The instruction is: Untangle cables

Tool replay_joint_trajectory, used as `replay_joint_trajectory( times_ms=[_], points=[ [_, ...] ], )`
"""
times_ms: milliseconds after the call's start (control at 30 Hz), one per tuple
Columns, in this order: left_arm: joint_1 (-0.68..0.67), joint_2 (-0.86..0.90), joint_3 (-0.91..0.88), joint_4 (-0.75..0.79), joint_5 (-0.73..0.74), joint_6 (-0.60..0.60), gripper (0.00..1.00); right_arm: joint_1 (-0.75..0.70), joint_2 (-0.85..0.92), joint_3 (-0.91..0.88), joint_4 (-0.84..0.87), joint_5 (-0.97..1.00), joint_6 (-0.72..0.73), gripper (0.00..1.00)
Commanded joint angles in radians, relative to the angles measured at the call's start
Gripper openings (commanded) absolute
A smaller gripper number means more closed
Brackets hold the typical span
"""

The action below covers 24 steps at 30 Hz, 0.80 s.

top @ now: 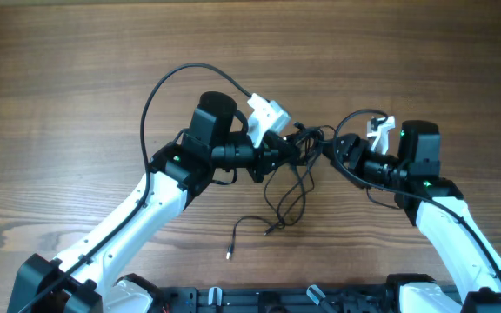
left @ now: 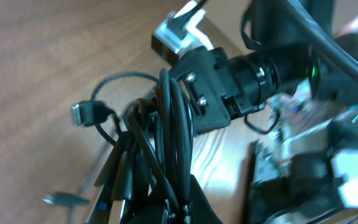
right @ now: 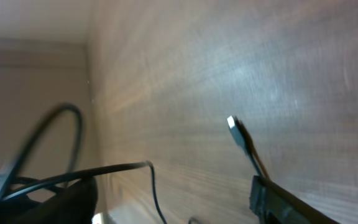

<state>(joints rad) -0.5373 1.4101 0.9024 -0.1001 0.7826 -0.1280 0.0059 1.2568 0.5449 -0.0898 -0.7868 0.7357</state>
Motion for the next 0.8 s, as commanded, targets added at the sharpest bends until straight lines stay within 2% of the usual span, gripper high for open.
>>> replay_joint_trajectory(
  times_ms=[0, 167, 333, 533, 600, 633, 700, 767],
  points=[
    [0.019, -0.009, 0.007, 0.007, 0.048, -0.251, 0.04, 0.003, -0.004, 0.003, 0.085, 0.028, -0.009, 0.86],
    [0.033, -0.009, 0.007, 0.008, 0.16, -0.296, 0.04, 0.003, -0.004, 0.003, 0.18, 0.032, -0.003, 0.9],
    [0.033, -0.009, 0.007, 0.008, 0.18, -0.356, 0.04, 0.003, -0.004, 0.003, 0.235, 0.049, -0.004, 0.92],
    [0.033, -0.009, 0.007, 0.037, 0.286, -0.356, 0.04, 0.003, -0.004, 0.003, 0.272, 0.055, -0.004, 0.95],
    [0.033, -0.009, 0.007, 0.037, 0.287, -0.356, 0.04, 0.001, -0.004, 0.003, 0.26, 0.055, -0.016, 0.94],
    [0.033, -0.009, 0.007, 0.037, 0.287, -0.356, 0.04, -0.004, -0.004, 0.003, 0.257, 0.059, -0.042, 0.98],
    [0.033, -0.009, 0.007, 0.037, 0.288, -0.355, 0.04, -0.024, -0.004, 0.003, 0.243, 0.093, -0.074, 1.0],
    [0.034, -0.009, 0.007, 0.037, 0.287, -0.32, 0.04, -0.074, -0.004, 0.003, 0.222, 0.106, -0.055, 1.0]
  ],
)
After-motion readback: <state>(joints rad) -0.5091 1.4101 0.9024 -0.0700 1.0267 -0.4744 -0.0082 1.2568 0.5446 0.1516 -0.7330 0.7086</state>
